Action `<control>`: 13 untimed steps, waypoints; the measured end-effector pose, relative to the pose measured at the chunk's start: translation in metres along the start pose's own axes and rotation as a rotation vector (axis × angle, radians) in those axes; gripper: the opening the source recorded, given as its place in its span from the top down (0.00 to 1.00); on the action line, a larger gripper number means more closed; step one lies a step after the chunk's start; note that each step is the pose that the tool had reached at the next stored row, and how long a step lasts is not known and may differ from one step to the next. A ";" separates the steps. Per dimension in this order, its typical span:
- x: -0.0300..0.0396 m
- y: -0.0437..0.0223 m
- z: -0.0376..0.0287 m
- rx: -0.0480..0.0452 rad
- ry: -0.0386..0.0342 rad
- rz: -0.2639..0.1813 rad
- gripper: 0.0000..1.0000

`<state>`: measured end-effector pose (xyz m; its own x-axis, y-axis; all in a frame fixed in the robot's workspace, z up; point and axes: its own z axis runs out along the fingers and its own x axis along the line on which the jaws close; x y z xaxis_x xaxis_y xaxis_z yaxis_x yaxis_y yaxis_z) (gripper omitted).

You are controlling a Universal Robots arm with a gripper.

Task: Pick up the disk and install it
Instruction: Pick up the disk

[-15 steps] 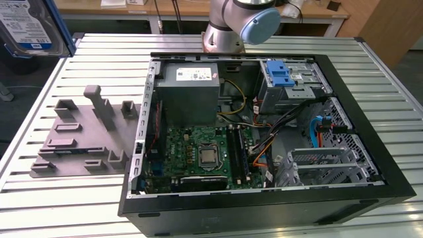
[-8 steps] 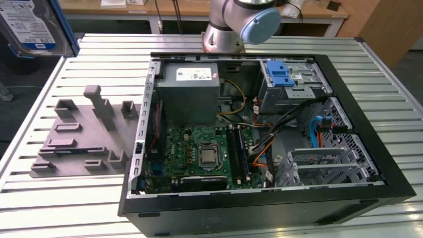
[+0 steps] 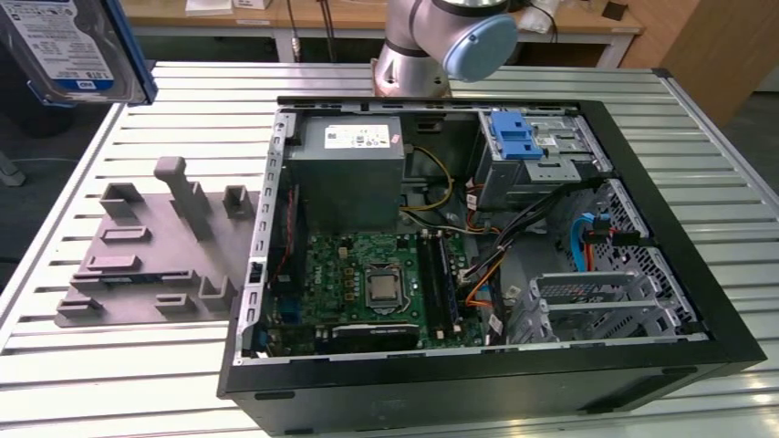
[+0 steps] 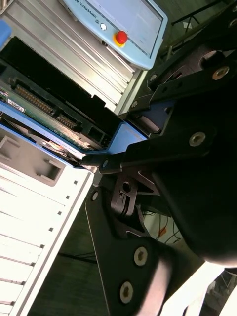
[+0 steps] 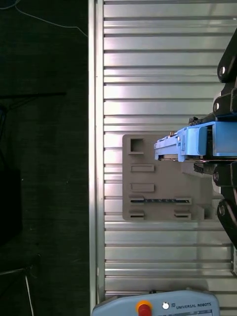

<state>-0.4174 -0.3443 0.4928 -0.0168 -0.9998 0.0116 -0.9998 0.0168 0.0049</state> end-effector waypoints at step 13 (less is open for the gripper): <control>0.0020 -0.0140 0.0000 0.0000 0.0000 0.000 0.64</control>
<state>-0.4034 -0.3465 0.4928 -0.0167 -0.9998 0.0116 -0.9998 0.0168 0.0049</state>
